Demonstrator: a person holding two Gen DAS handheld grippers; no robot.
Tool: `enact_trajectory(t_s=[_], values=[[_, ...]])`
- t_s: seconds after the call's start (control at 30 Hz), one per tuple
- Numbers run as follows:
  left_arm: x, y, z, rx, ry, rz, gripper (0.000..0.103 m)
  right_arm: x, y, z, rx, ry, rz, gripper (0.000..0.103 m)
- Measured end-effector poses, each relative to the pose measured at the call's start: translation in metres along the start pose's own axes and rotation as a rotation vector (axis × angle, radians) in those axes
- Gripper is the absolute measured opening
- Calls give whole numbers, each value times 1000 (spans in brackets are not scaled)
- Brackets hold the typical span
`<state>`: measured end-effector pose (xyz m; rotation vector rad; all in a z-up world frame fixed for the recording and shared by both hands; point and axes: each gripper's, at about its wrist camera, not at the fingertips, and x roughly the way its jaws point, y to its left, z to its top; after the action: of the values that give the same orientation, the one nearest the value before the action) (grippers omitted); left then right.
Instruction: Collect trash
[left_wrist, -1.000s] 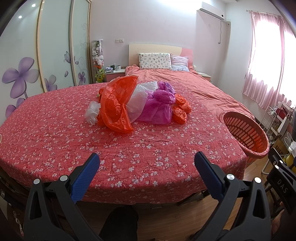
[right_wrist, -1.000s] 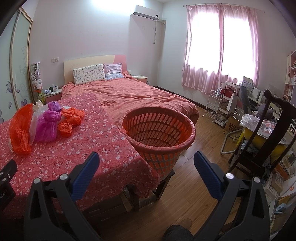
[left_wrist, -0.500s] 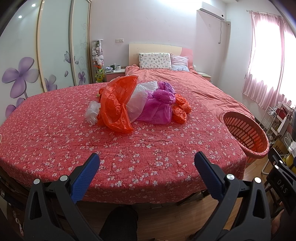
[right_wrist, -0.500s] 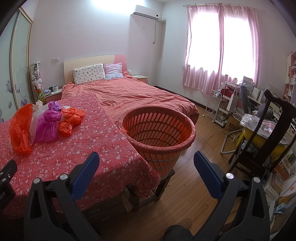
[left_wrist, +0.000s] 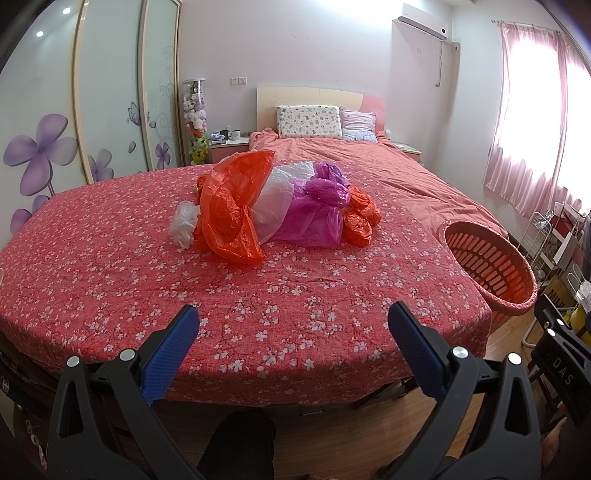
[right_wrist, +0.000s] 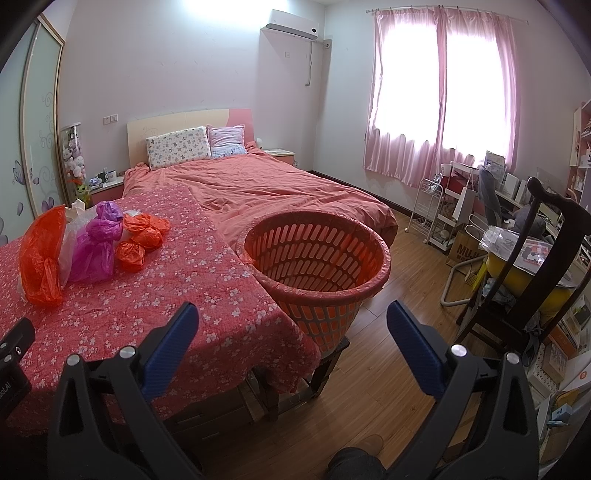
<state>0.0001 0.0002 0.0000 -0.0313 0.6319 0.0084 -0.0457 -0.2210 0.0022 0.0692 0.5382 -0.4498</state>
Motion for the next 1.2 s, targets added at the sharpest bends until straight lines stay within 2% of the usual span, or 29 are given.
enact_trajectory(t_s=[0.9, 1.1, 1.2], values=[[3, -1, 1, -29, -17, -24, 101, 2, 0, 1, 5, -1, 4, 99], [11, 18, 11, -49, -20, -19, 101, 17, 14, 12, -1, 5, 29, 99], [19, 27, 16, -60, -27, 1, 101, 26, 30, 23, -10, 7, 75, 99]])
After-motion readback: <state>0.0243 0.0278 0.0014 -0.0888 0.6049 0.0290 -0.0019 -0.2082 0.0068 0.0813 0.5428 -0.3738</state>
